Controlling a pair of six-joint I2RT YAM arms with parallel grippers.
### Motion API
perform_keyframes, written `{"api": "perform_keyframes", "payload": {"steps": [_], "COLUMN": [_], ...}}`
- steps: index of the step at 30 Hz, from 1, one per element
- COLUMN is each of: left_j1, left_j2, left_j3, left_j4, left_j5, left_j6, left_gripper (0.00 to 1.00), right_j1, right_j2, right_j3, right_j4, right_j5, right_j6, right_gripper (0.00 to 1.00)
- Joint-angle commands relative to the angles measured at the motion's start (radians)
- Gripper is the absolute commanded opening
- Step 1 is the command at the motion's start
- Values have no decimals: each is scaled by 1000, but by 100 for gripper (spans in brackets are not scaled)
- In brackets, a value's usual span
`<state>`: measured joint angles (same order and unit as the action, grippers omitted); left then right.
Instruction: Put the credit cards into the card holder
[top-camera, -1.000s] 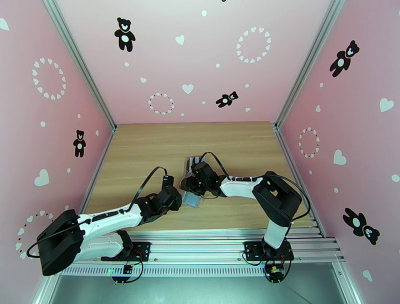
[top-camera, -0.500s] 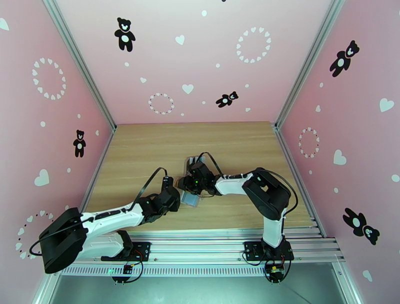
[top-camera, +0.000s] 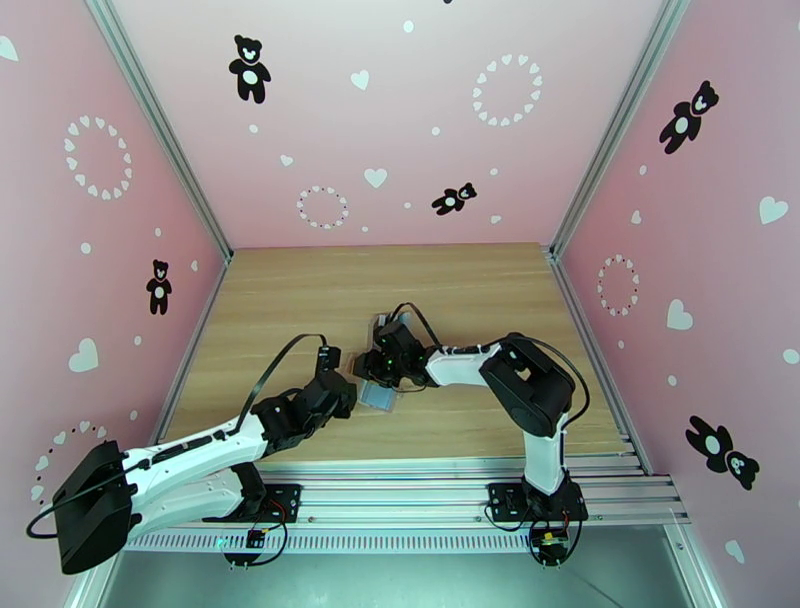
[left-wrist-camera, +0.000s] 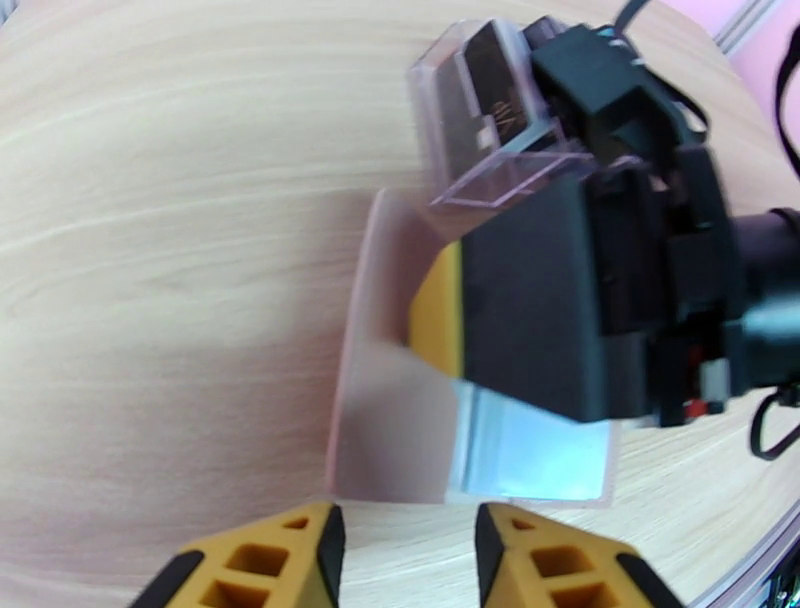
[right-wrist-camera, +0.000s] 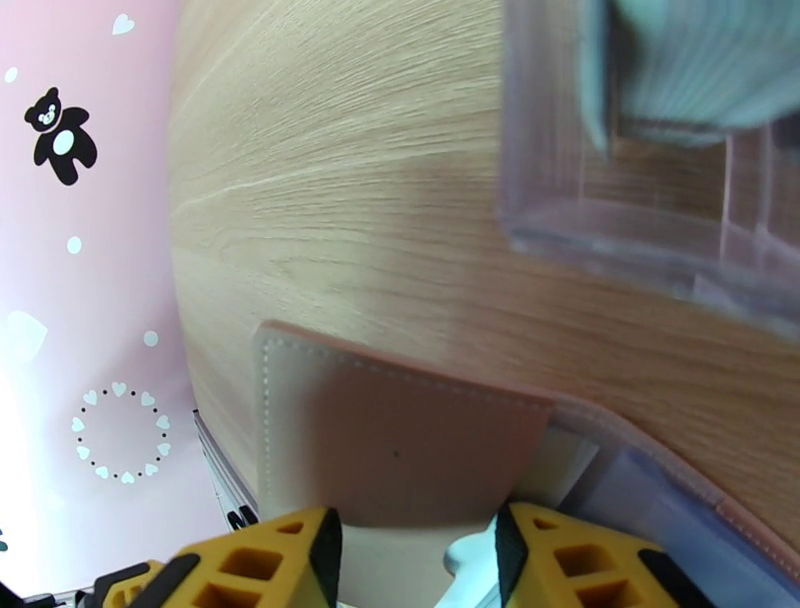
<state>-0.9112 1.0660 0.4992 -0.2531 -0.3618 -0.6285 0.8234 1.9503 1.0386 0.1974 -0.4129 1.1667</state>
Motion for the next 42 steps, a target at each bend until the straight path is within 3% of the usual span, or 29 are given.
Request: {"api": "perform_keyframes", "payload": {"steps": [1,19,36,42], "left_j1": [9,113,108,35], "left_j2": [-16,192,333,343], "left_j3": [-10,-56,-87,-73], "left_j4": [69,265,350,326], "left_j5": [48,133,211,197], "left_j6": [54,78,34,9], "left_gripper": [41,41,38,38], "right_j1": [3,5,2,1], "right_j2": [48,41,-99,-193], "right_j3": [15,70,15,-37], "right_j4": [-102,-218,-224,-275], "right_j5": [9,3,25,93], "right_j6": [-18,-101,-110,-116], "right_gripper": [47,48,54,54]}}
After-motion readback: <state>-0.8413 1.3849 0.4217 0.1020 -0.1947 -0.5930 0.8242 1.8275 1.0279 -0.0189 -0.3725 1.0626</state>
